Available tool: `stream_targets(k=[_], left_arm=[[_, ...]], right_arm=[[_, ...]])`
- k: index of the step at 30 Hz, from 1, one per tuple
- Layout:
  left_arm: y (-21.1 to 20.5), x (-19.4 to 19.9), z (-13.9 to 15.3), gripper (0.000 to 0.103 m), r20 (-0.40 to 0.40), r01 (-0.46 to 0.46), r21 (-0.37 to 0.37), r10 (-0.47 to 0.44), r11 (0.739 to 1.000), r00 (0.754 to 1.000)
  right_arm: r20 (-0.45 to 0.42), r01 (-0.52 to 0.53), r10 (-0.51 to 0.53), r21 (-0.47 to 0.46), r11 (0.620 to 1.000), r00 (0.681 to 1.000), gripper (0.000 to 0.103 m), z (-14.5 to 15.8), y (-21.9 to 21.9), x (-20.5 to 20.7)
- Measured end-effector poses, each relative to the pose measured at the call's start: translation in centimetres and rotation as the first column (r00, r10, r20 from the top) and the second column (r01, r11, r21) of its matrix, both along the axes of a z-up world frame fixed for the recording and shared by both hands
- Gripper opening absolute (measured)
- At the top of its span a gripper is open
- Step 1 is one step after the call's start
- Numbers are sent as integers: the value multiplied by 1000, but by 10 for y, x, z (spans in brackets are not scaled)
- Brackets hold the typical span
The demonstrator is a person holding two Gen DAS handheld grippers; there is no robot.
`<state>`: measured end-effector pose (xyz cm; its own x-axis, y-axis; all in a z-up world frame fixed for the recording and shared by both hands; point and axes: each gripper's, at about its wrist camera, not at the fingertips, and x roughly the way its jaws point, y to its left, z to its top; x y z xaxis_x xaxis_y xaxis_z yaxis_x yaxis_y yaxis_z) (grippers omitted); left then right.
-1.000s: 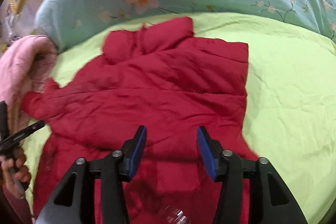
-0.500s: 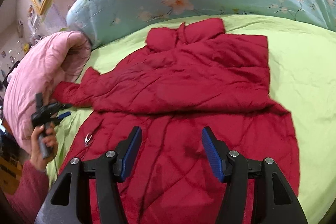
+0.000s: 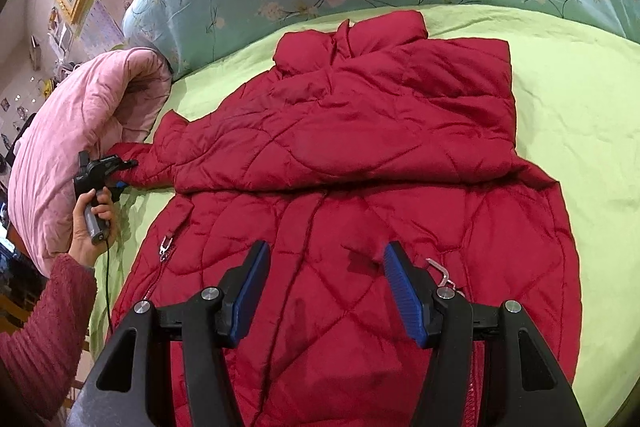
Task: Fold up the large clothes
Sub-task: 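Grasp the other jacket sleeve with the left tool and lift it, then fold the lifted sleeve over the jacket body and open the left tool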
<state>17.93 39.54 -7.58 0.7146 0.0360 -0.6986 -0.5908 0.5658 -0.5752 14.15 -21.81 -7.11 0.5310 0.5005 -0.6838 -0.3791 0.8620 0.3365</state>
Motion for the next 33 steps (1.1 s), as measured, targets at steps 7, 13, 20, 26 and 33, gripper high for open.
stream_targets(k=[7,13,20,26,33], left_arm=[[-36,-19,49,6,83,20,166,-34,986,996],[-82,-19,87,5,153,100,249,-141,963,978],[-152,-15,131,5,204,198,368,-287,908,936],[-214,-11,160,5,217,307,470,-445,828,869],[-298,9,162,5,136,444,549,-599,709,789]], right_arm=[[3,8,-8,-3,1000,1000,61,-1,-4,-2],[0,13,-13,32,999,1000,61,3,-9,-1],[16,18,-19,53,998,1000,61,14,-19,-3],[13,44,-45,83,996,999,61,15,-31,-2],[9,75,-77,137,988,997,61,20,-49,3]])
